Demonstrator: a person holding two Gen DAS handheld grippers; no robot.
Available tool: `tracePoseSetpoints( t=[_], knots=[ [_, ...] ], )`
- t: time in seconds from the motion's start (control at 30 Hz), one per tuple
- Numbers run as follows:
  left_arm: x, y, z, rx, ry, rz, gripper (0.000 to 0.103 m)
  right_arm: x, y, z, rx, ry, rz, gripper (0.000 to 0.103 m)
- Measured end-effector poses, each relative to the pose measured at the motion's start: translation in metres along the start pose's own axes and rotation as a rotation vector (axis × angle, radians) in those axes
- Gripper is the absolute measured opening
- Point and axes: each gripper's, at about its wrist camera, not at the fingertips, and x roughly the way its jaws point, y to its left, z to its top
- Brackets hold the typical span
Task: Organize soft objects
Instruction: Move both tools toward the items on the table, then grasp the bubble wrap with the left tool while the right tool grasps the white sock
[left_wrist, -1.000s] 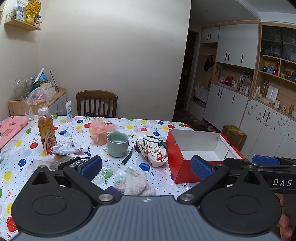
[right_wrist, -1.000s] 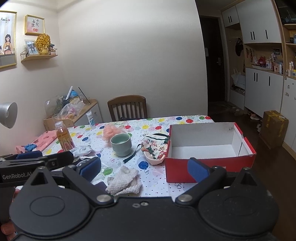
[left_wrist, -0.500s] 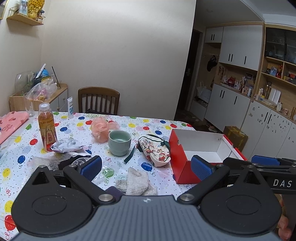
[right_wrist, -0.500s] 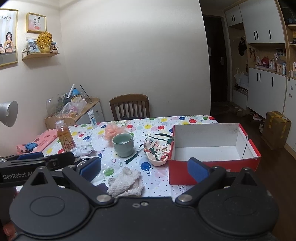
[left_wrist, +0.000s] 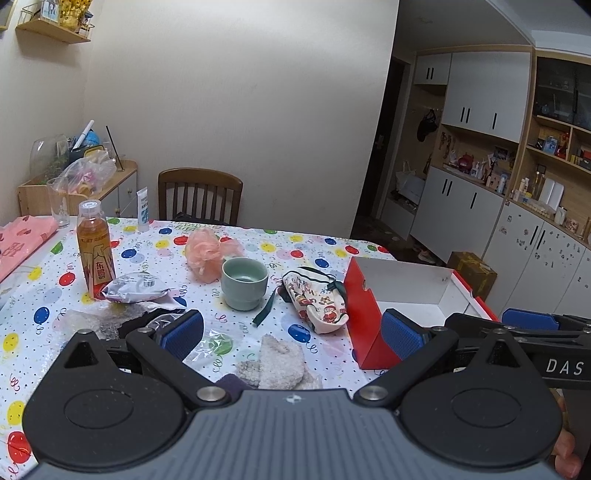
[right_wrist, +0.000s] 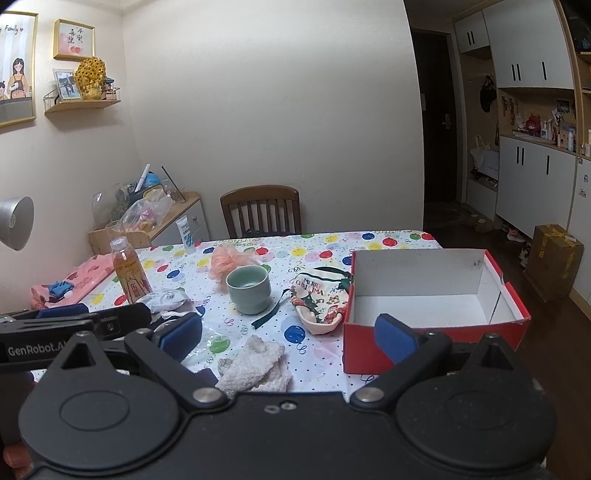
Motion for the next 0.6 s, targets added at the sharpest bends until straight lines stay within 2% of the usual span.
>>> tracePoseSetpoints(
  t=[0.6],
  knots=[
    [0.029, 0.048, 0.015, -0.037, 0.001, 0.019, 0.103, 0.046, 0.029, 0.009, -0.063, 0.038, 0.041, 0.099]
  ],
)
